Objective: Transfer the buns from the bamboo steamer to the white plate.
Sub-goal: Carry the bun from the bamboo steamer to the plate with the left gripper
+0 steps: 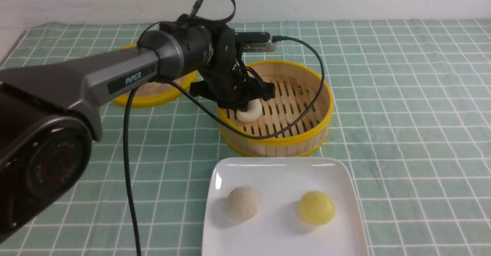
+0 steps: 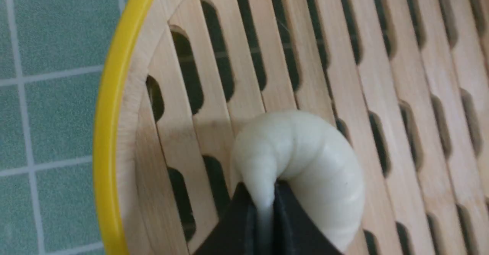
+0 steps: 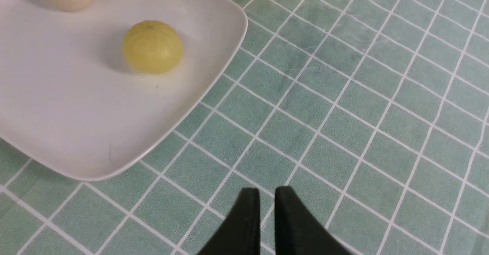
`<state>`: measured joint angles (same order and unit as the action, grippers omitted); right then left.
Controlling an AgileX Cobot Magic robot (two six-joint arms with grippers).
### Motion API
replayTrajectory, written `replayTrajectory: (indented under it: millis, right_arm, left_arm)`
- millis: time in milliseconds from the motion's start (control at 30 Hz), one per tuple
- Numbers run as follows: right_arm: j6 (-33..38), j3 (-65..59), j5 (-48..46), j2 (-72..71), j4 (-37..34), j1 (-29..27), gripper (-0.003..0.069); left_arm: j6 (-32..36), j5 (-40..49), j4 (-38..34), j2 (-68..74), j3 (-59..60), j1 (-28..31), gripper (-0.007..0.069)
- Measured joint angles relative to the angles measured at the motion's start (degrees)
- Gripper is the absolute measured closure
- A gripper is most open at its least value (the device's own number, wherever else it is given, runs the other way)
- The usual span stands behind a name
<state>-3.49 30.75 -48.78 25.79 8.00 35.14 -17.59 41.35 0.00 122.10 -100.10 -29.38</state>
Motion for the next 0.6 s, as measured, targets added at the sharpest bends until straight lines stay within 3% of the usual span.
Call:
replayTrajectory:
  millis: [233, 433, 600]
  right_arm:
    - [0.0, 0.0, -0.1, 0.0, 0.0, 0.0, 0.0566]
    - [0.0, 0.0, -0.1, 0.0, 0.0, 0.0, 0.0559]
    - [0.0, 0.0, -0.1, 0.0, 0.0, 0.0, 0.0554]
  left_arm:
    - [7.7, 13.7, -1.3, -16.9, 0.5, -0.1, 0.0598]
    - [10.0, 27.2, -2.1, -27.1, 0.5, -0.1, 0.0598]
    - [10.2, 29.5, -3.4, -32.5, 5.8, -1.8, 0.0598]
